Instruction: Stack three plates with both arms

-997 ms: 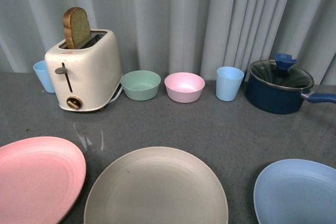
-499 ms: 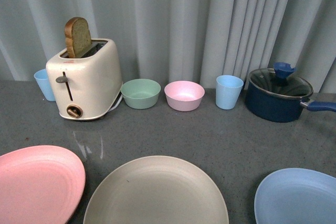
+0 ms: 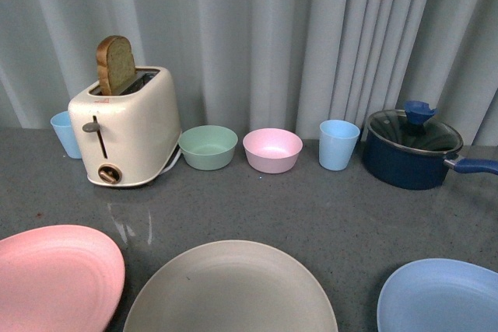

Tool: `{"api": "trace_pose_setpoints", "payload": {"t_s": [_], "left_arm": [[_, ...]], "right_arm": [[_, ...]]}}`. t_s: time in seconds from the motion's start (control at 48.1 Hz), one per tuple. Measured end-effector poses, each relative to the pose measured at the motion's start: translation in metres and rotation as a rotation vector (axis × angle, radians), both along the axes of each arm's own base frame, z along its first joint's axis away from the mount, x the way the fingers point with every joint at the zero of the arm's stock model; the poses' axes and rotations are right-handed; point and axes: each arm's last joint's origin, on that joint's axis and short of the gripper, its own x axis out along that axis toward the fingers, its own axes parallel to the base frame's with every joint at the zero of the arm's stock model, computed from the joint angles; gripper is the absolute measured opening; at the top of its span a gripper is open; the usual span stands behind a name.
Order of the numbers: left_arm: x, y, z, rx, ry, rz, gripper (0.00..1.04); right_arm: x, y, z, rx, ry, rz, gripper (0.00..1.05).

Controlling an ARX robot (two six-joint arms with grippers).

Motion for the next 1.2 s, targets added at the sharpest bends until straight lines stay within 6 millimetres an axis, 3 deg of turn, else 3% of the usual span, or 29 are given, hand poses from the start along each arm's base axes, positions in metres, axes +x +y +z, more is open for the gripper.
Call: {"api": "trace_pose_setpoints", "payload": {"t_s": [0.083, 0.166, 0.478, 0.686, 1.205], "left_arm": [[0.033, 0.017, 0.009, 0.092, 0.013, -0.022, 0.98], [0.063, 0.031, -0.006, 0.176, 0.069, -0.044, 0.98], [0.124, 0.063, -0.059, 0.263, 0.254, -0.059, 0.98], [0.142, 0.075, -0.081, 0.276, 0.388, -0.119, 0.98], [0.168, 0.108, -0.102, 0.343, 0.457, -0.073, 0.98]], "right_arm": [[0.0, 0.0, 0.0, 0.0, 0.0, 0.002, 0.97], [0.0, 0.0, 0.0, 0.0, 0.0, 0.001, 0.97], [0.0, 0.0, 0.0, 0.0, 0.0, 0.001, 0.97], [0.0, 0.0, 0.0, 0.0, 0.0, 0.001, 0.97], [0.0, 0.0, 0.0, 0.0, 0.0, 0.001, 0.97]]}}
